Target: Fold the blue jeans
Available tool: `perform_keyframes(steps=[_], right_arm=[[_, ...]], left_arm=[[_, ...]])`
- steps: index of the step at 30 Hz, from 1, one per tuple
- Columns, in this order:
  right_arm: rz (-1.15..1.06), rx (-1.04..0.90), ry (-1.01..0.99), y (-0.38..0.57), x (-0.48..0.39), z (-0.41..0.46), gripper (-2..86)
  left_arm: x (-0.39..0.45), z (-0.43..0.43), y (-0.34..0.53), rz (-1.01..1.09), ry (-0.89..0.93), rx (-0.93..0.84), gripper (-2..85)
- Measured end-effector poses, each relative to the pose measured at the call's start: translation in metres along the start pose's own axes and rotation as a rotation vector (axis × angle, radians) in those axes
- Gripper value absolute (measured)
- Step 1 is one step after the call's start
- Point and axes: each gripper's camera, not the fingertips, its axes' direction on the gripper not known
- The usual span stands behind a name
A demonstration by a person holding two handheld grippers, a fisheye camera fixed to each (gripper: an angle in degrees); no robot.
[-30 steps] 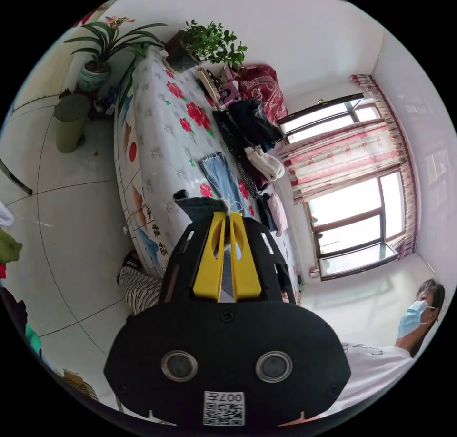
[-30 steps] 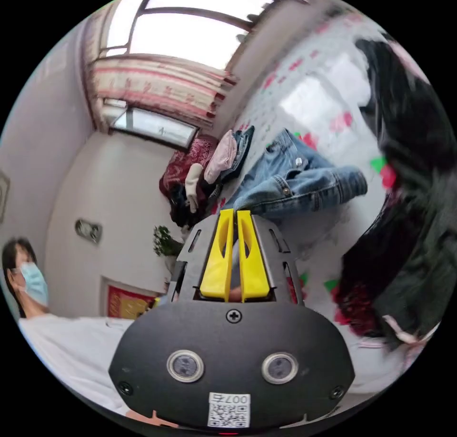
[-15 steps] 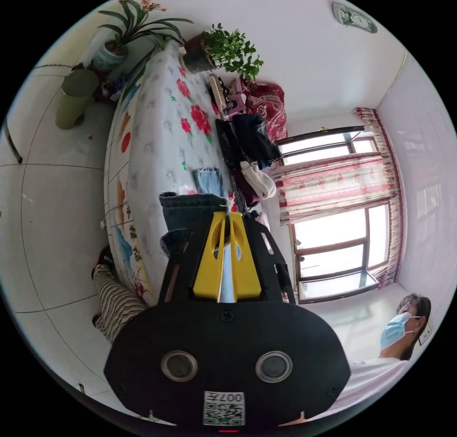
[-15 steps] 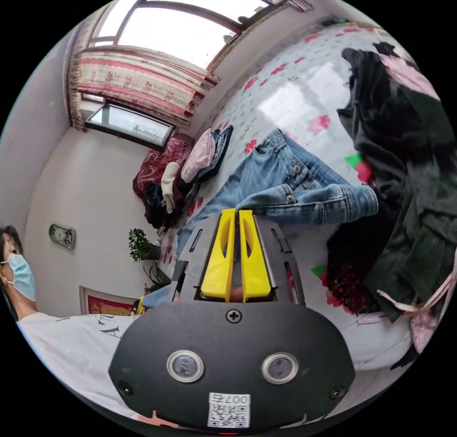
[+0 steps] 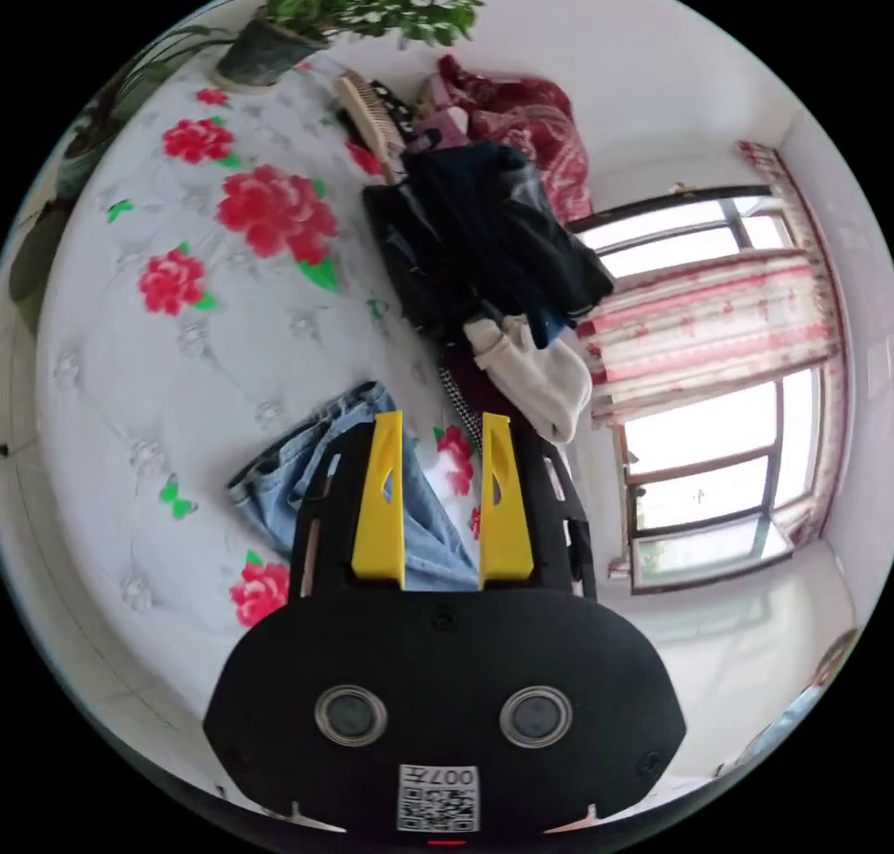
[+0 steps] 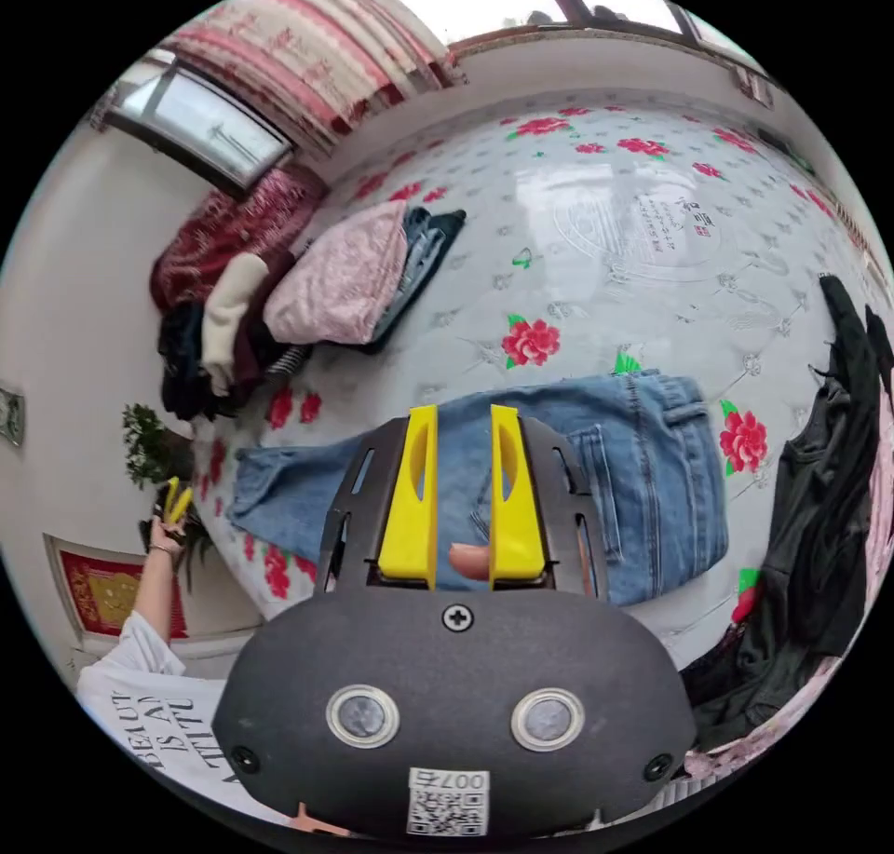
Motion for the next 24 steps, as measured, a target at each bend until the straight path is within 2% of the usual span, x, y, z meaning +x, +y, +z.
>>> perform_keyframes(steps=[4, 9, 12, 13, 14, 15, 16, 21, 24], right_arm=[[0.082, 0.009, -0.018, 0.035, 0.029, 0.023, 5.8], [0.386, 0.081, 0.025, 0.113, 0.108, 0.012, 8.1], [0.527, 0.040, -0.046, 0.144, 0.150, 0.030, 9.4], [0.553, 0.021, -0.092, 0.148, 0.161, 0.043, 9.7], [0.569, 0.005, -0.128, 0.147, 0.169, 0.058, 9.7], [0.573, 0.000, -0.144, 0.146, 0.171, 0.065, 9.5], [0.572, -0.004, -0.180, 0.141, 0.175, 0.078, 9.1], [0.494, -0.074, -0.138, 0.111, 0.196, 0.094, 5.2], [0.439, 0.000, -0.059, 0.091, 0.217, 0.065, 3.8]], left_arm=[[-0.013, 0.037, 0.038, 0.144, -0.168, -0.105, 11.8], [-0.040, 0.052, 0.060, 0.178, -0.288, -0.100, 13.0], [-0.051, 0.073, 0.049, 0.145, -0.358, -0.127, 13.5], [-0.058, 0.086, 0.046, 0.119, -0.413, -0.178, 11.7], [-0.057, 0.087, 0.047, 0.131, -0.459, -0.157, 10.8], [-0.054, 0.092, 0.051, 0.152, -0.593, -0.162, 5.3], [-0.048, 0.097, 0.057, 0.230, -0.651, -0.174, 1.9], [-0.052, 0.086, 0.086, 0.307, -0.633, -0.309, -0.6], [-0.066, 0.054, 0.121, 0.302, -0.551, -0.407, -0.8]])
